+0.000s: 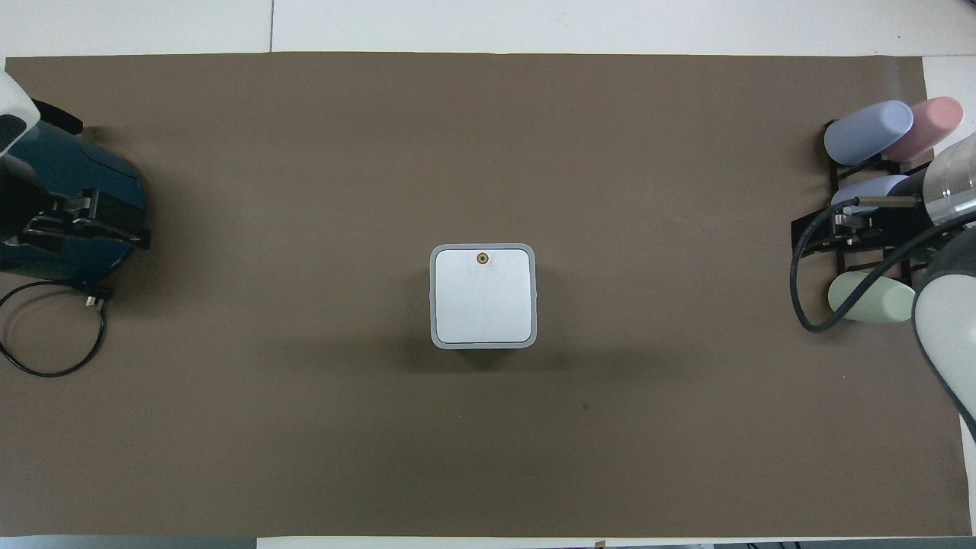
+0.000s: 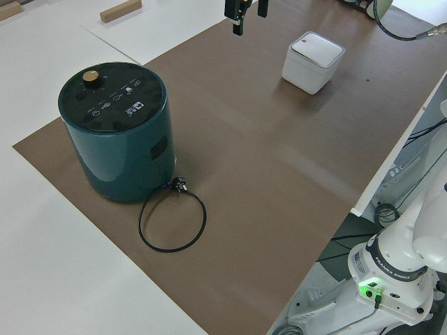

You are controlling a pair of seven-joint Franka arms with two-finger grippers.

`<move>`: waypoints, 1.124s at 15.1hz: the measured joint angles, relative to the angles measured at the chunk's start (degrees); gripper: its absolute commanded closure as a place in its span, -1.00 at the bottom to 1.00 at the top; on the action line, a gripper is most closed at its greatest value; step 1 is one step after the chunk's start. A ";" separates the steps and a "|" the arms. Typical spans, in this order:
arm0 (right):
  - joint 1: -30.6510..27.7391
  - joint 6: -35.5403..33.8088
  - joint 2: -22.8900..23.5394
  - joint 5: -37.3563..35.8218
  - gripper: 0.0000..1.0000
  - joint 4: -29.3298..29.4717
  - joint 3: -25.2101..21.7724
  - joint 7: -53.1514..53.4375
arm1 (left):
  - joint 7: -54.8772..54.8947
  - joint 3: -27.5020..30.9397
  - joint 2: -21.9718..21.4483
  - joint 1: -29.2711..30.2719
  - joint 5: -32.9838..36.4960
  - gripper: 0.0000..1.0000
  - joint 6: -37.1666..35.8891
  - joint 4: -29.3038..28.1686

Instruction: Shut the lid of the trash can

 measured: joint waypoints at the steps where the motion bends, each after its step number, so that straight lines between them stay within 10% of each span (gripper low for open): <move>1: 0.00 0.00 0.00 0.00 -1.00 0.00 0.00 0.00 | 0.00 -0.13 -0.01 -0.01 0.35 -1.00 -1.85 1.47; 17: 0.00 0.00 0.00 0.00 -1.00 0.00 0.00 0.00 | -0.05 -0.23 -4.72 -0.03 -0.46 -1.00 3.48 -5.65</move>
